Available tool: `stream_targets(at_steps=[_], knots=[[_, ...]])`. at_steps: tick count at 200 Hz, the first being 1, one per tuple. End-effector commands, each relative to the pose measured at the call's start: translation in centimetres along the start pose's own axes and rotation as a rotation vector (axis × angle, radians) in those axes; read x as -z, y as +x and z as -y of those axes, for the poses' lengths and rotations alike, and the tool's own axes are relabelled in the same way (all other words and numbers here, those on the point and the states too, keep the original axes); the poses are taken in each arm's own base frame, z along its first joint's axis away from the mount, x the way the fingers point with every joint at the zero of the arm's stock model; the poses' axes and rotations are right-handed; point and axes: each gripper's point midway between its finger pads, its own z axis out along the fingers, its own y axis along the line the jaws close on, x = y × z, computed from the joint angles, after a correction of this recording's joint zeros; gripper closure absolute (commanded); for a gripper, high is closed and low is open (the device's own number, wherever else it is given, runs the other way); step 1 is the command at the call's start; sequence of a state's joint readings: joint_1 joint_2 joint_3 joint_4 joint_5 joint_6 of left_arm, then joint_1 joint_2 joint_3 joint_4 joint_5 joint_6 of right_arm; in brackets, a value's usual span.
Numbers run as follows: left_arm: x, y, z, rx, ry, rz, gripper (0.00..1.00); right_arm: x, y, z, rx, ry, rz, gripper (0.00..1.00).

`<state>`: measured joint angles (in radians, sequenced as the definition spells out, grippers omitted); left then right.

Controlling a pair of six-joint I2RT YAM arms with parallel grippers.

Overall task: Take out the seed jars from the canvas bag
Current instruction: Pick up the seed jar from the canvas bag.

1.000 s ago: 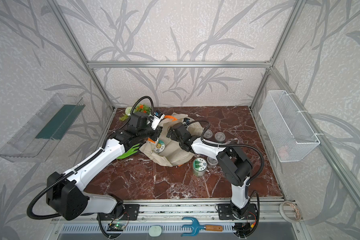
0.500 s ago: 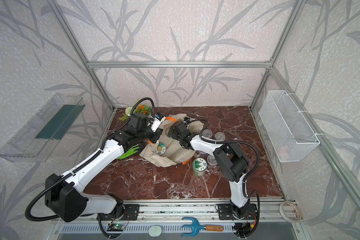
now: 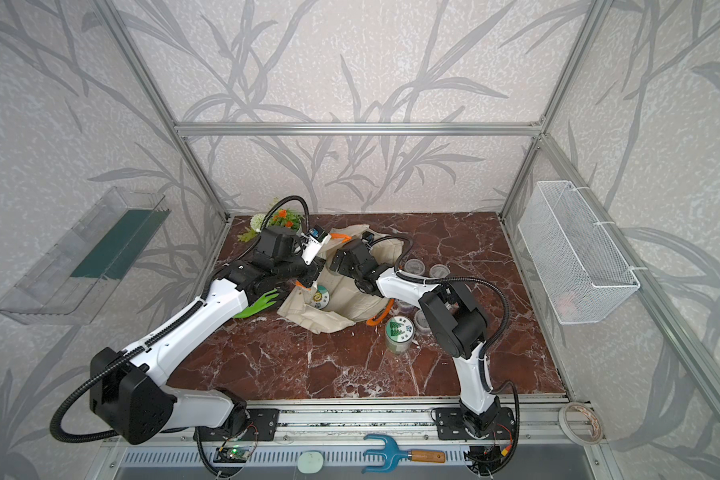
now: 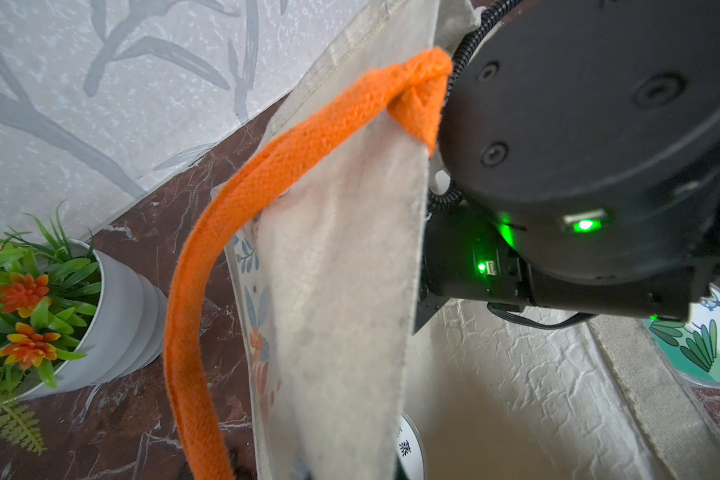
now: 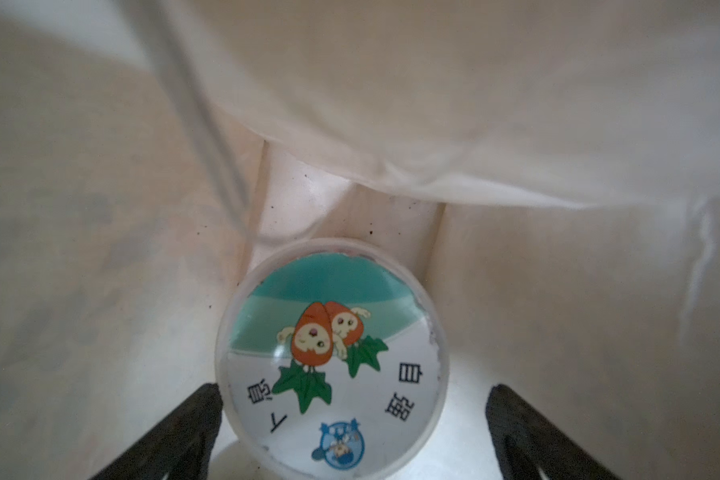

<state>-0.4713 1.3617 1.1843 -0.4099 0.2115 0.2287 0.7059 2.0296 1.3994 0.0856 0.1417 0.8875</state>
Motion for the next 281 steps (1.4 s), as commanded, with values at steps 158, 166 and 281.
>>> stream_targets(at_steps=[158,166,281], knots=[[2.5,-3.5,1.4,-0.091,0.043,0.172,1.00,-1.4,-0.2,0.2,0.031,-0.005,0.076,0.01],[2.6,-3.5,1.5,-0.092,0.046,0.174,1.00,-1.7,-0.2,0.2,0.031,-0.007,0.078,0.01],[2.1,-3.2,0.3,-0.078,-0.018,0.154,1.00,-0.2,-0.9,-2.1,0.101,-0.078,0.110,0.32]])
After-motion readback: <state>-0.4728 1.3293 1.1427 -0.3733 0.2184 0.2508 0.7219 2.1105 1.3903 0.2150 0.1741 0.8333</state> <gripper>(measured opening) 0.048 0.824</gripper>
